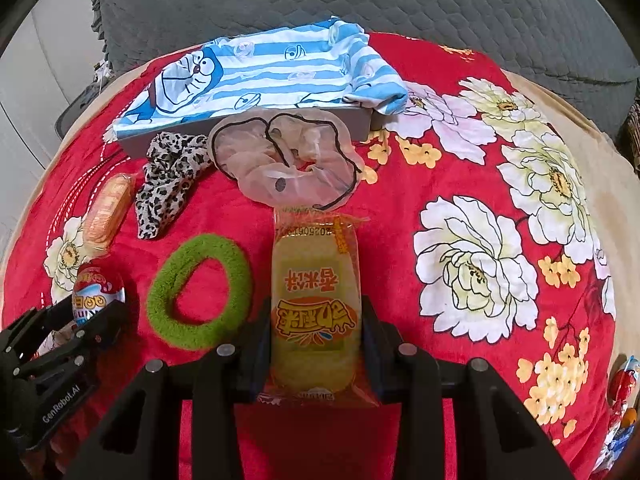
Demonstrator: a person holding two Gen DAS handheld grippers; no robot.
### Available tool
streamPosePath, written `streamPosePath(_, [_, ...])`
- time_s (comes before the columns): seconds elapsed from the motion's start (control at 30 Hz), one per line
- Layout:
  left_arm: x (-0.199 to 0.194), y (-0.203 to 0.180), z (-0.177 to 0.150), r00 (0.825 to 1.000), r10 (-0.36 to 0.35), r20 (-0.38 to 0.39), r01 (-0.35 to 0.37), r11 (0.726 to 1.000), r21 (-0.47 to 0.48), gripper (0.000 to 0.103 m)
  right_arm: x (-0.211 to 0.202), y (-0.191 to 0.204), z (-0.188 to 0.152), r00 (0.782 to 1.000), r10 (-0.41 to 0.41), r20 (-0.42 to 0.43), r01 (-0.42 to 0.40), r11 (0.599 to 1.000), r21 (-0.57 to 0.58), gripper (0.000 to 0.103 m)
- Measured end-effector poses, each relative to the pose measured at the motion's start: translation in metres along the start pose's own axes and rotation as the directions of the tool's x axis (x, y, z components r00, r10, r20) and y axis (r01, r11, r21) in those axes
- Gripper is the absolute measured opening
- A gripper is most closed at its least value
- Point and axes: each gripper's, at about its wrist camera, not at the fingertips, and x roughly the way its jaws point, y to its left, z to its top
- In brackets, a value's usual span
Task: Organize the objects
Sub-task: 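Carry the King Egg with the left tool while the right tool carries the yellow cake onto the striped shirt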
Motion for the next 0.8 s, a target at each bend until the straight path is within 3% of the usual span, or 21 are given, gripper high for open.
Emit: streamPosePath(0.8, [-0.053, -0.01, 0.019, 0.995, 0.064, 0.081, -0.063, 0.998, -0.019, 0.054, -0.055, 0.019, -0.001, 0.993, 0.043, 0.114, -0.039, 0.998, -0.039, 0.04])
